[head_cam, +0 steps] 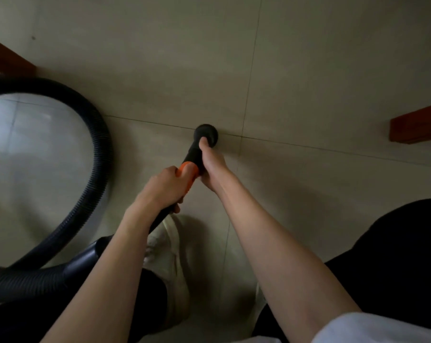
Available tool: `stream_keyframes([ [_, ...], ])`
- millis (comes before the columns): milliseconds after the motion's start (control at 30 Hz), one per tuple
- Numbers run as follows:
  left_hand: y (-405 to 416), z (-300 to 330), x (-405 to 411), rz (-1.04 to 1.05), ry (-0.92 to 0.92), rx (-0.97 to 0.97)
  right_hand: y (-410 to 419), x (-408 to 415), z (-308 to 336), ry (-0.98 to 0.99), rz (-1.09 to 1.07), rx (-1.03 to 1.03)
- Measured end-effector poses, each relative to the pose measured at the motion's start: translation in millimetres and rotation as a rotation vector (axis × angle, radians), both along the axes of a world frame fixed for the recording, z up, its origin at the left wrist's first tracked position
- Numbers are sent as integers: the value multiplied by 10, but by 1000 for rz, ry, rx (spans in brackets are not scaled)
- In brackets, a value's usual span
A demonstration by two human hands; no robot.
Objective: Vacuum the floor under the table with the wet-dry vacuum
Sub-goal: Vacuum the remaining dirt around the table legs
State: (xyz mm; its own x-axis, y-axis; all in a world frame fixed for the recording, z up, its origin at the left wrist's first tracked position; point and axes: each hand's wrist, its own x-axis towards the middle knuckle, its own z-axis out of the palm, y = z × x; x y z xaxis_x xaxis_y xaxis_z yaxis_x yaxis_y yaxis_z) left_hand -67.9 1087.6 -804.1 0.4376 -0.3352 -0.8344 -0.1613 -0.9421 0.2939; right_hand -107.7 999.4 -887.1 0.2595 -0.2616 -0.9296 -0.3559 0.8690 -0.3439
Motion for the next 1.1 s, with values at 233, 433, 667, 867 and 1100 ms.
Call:
stream_keyframes([
  [233, 121, -62, 102, 38, 69, 6, 111, 70, -61, 7, 37, 27],
  [433, 224, -2, 130, 24, 198, 48, 258, -90, 31, 11, -23, 79],
  [667, 522, -27, -33, -99, 369, 222, 749, -590, -6, 78, -181, 178],
  [867, 543, -62, -181, -198, 360, 259, 785, -792, 78, 143, -213, 175],
  [1100, 371, -147, -398, -242, 425, 276, 687, -1054, 21, 143, -307, 182],
])
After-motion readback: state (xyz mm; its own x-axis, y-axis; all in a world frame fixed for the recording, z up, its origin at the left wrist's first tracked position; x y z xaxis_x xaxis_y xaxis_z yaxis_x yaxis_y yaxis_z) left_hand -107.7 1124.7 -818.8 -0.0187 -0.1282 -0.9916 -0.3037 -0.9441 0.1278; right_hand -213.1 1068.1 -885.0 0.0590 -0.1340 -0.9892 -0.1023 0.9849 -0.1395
